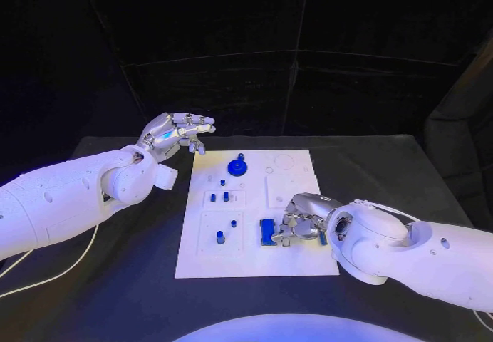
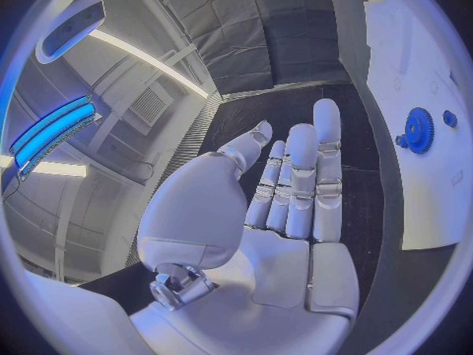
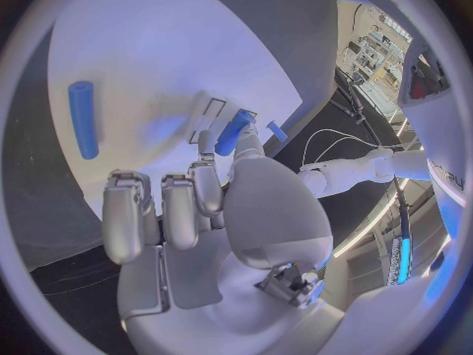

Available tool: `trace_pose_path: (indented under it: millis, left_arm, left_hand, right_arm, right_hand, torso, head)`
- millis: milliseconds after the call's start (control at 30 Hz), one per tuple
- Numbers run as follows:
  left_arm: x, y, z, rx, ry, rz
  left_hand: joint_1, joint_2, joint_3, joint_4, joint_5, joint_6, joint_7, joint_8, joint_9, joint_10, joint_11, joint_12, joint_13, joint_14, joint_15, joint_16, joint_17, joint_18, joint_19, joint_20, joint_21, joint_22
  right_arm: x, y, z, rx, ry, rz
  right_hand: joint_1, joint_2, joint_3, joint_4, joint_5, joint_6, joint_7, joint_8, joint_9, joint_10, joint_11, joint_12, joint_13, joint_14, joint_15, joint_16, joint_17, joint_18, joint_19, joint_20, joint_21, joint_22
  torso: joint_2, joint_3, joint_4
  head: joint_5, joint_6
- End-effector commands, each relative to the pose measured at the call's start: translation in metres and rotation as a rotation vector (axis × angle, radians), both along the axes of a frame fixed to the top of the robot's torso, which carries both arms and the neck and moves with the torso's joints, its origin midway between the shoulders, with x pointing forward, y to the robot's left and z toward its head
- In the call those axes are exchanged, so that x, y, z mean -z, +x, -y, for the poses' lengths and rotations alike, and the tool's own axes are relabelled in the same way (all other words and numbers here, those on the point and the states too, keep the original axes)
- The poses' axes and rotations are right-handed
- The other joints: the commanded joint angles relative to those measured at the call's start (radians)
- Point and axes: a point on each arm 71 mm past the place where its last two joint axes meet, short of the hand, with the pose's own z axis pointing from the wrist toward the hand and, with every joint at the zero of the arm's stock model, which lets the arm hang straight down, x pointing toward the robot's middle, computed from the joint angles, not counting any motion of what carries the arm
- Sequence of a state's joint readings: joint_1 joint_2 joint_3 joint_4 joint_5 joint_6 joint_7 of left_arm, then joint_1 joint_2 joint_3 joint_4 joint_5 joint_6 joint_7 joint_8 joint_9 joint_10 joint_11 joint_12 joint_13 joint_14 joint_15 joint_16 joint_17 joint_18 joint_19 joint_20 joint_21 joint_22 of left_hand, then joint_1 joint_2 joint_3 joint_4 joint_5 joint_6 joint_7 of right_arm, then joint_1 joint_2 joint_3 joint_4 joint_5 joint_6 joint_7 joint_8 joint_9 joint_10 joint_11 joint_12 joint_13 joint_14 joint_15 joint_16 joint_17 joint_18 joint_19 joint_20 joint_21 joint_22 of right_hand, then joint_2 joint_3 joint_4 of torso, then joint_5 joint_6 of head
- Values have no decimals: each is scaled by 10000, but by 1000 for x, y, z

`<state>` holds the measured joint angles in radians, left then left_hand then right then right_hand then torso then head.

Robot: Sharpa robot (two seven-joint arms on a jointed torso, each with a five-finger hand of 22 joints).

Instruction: Assemble the parts on the task board

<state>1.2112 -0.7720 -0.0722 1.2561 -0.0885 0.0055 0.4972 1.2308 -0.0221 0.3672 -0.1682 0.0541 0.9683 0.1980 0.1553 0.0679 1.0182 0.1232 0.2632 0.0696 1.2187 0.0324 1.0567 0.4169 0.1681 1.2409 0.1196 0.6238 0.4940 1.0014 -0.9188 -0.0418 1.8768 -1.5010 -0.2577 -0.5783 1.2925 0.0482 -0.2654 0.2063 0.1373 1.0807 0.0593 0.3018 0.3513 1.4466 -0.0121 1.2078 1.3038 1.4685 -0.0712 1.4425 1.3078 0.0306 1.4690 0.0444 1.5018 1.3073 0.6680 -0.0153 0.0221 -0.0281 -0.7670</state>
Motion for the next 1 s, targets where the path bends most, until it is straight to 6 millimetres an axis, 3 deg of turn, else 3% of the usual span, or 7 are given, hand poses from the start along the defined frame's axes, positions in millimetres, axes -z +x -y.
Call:
trace_pose_path:
  millis: [33,233,400,600,733,867,1000]
  left_arm:
    - [-1,0,0,78,-99,22]
    - [-1,0,0,67,-94,22]
    - [-1,0,0,63,-92,21]
    - [-1,0,-1,48,-83,18]
    - [-1,0,-1,32,-72,12]
    - [-1,-1,0,53,-73,6]
    - [1,-2,2,117,-70,-23]
  left_hand:
    - [40,26,-46,-12,-27,-55,-13,67,8,-43,-6,53,0,-65,-32,22,-9,139,4,43,-68,-10]
    - [40,26,-46,-12,-27,-55,-13,67,8,-43,-6,53,0,-65,-32,22,-9,139,4,43,-68,-10]
    - [40,26,-46,-12,-27,-55,-13,67,8,-43,-6,53,0,-65,-32,22,-9,139,4,43,-68,-10]
    - [40,26,-46,-12,-27,-55,-13,67,8,-43,-6,53,0,-65,-32,22,-9,139,4,43,-68,-10]
    - [40,26,-46,-12,-27,-55,-13,67,8,-43,-6,53,0,-65,-32,22,-9,139,4,43,-68,-10]
    - [41,26,-50,-14,-27,-57,-13,69,8,-45,-6,56,0,-66,-32,23,-10,139,4,43,-69,-11]
    - [45,23,-67,-20,-28,-67,-11,79,9,-59,-4,72,0,-70,-30,29,-16,139,6,44,-75,-16]
  right_arm:
    - [-2,2,5,237,-34,286]
    - [-3,0,12,194,-4,158]
    - [-6,-4,26,430,288,77]
    - [-10,-6,59,1106,273,204]
    - [-13,-9,79,1349,122,303]
    - [-16,-10,88,1405,30,623]
    - [-19,-10,92,1382,-85,932]
  right_hand:
    - [28,144,11,34,95,70,17,21,16,25,-24,-92,-39,557,-55,-30,109,-58,376,-67,3,1895]
    - [47,58,-81,-16,253,11,34,-18,20,-8,-13,-187,-88,542,-50,-72,43,-43,335,-64,-42,1850]
    - [32,-44,-217,-33,297,-346,159,-243,-46,-126,87,-439,-231,504,22,-184,-134,-5,226,-18,-161,1732]
    - [265,80,-189,-143,607,-673,296,-519,-174,-283,198,-836,-479,470,114,-296,-298,28,136,66,-263,1633]
    - [392,119,-221,-200,681,-899,404,-781,-388,-522,287,-1506,-936,420,189,-442,-509,69,21,135,-397,1503]
    - [425,121,-236,-215,700,-856,406,-798,-431,-501,292,-1489,-926,433,199,-416,-453,57,55,151,-363,1541]
    - [456,121,-286,-223,786,-582,349,-708,-455,-423,253,-1395,-868,463,179,-367,-356,38,116,157,-303,1606]
  torso:
    - [5,-12,10]
    - [6,3,-5]
    - [2,7,-4]
    - [0,-13,9]
    - [9,-8,-27]
    - [4,14,-43]
    - [13,6,7]
  head:
    - [-28,15]
    - [-42,11]
    - [-132,28]
    - [-318,65]
    - [-367,95]
    - [-415,115]
    - [-512,116]
